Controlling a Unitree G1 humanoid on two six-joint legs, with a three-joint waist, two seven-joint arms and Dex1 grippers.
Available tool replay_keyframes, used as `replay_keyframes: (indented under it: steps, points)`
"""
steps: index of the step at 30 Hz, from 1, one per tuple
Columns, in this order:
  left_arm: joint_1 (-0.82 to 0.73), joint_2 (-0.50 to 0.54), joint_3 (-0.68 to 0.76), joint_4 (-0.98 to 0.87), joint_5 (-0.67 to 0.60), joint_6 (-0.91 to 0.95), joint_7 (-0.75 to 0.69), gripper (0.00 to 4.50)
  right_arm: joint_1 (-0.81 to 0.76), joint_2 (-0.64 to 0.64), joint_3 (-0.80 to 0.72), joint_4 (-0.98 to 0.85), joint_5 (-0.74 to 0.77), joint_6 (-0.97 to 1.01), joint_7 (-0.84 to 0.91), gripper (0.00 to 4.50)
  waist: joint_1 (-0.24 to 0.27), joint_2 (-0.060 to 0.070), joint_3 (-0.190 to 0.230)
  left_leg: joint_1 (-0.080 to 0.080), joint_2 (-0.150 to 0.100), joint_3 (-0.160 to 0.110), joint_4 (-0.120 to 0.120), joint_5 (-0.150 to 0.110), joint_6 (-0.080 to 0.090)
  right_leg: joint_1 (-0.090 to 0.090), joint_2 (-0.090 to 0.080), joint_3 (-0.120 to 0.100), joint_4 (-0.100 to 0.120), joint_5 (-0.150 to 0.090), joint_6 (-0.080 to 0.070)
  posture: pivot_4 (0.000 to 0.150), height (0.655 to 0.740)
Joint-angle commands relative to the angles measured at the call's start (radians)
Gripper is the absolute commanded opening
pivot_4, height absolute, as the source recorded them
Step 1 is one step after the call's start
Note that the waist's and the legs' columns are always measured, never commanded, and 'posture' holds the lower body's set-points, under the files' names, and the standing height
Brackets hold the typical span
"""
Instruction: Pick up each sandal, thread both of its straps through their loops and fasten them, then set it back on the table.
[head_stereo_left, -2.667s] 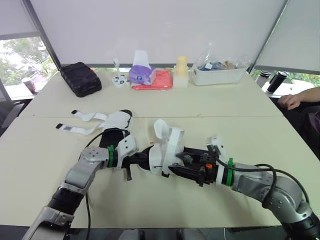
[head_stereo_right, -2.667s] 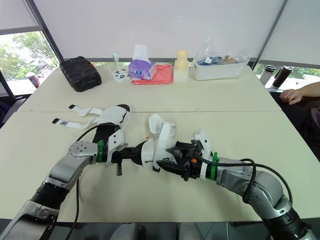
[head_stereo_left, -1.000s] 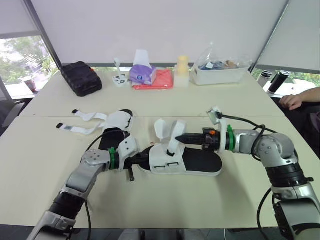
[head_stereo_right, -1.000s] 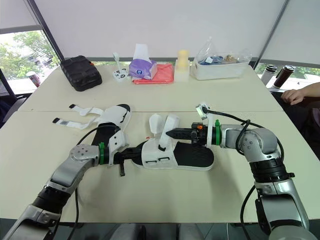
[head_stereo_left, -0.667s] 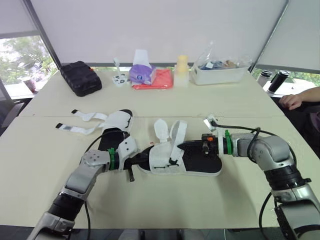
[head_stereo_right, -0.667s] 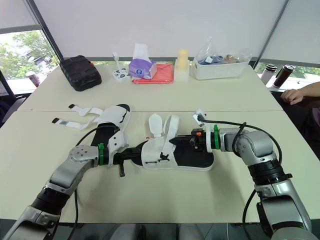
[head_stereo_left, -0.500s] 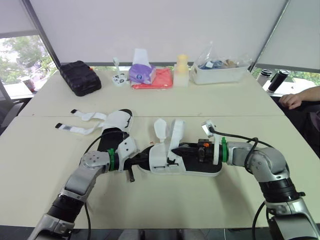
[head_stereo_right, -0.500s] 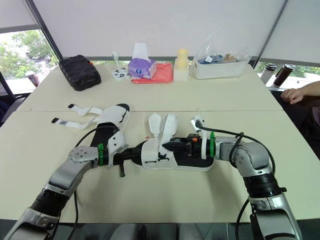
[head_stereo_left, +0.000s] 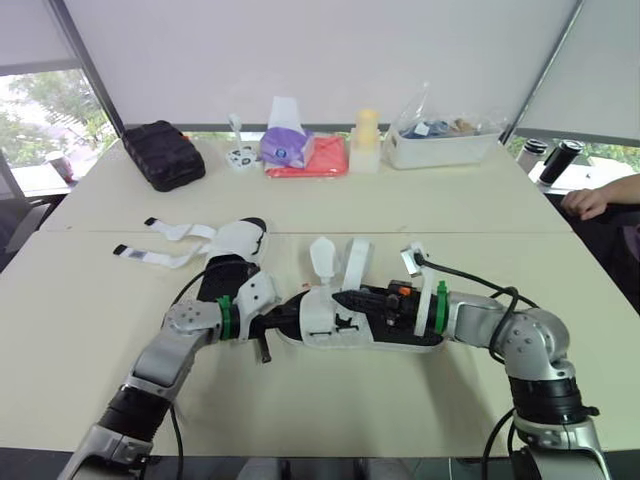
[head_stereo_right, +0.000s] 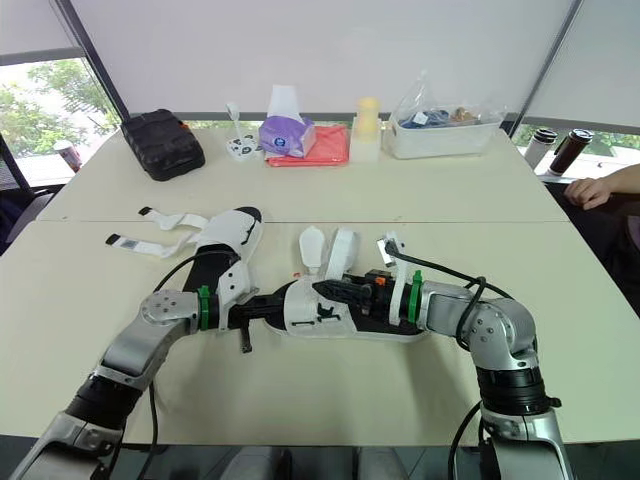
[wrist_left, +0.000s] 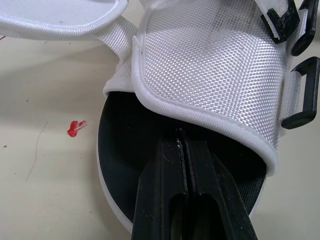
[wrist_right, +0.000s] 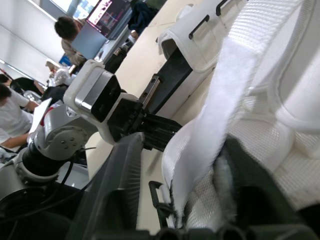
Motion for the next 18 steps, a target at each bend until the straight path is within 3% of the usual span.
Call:
replay_keyframes:
  steps: [1,2,10,18]
  points:
    - [0.016,0.002,-0.024,0.030,0.027,0.010,0.006,0.00,-0.016,0.003,-0.019,-0.011,0.010,-0.008,-0.008,0.49,0.000,0.000,0.000,0.000,0.000,0.000,0.000,0.000,0.000,0.000,0.000,0.000,0.000,0.000,0.000,0.150,0.7400]
    - [0.021,0.003,-0.023,0.029,0.028,0.009,0.007,0.00,-0.016,-0.004,-0.021,-0.015,0.015,-0.006,-0.001,0.06,-0.001,0.000,0.000,0.000,0.000,0.000,0.000,0.000,0.000,0.000,0.000,0.000,0.000,0.000,0.000,0.150,0.7400]
    - [0.032,0.002,-0.024,0.019,0.029,0.011,0.012,0.00,-0.137,-0.065,-0.045,0.078,0.092,0.097,0.077,0.06,-0.003,0.000,0.000,0.000,0.000,0.000,0.000,0.000,0.000,0.000,0.000,0.000,0.000,0.000,0.000,0.150,0.7400]
    - [0.038,0.003,-0.022,0.015,0.031,0.013,0.019,0.00,-0.187,-0.101,0.013,0.163,0.058,0.123,0.154,0.06,-0.002,0.000,0.000,-0.001,0.000,0.000,0.000,0.000,0.000,0.000,0.000,-0.001,0.000,0.000,0.000,0.150,0.7400]
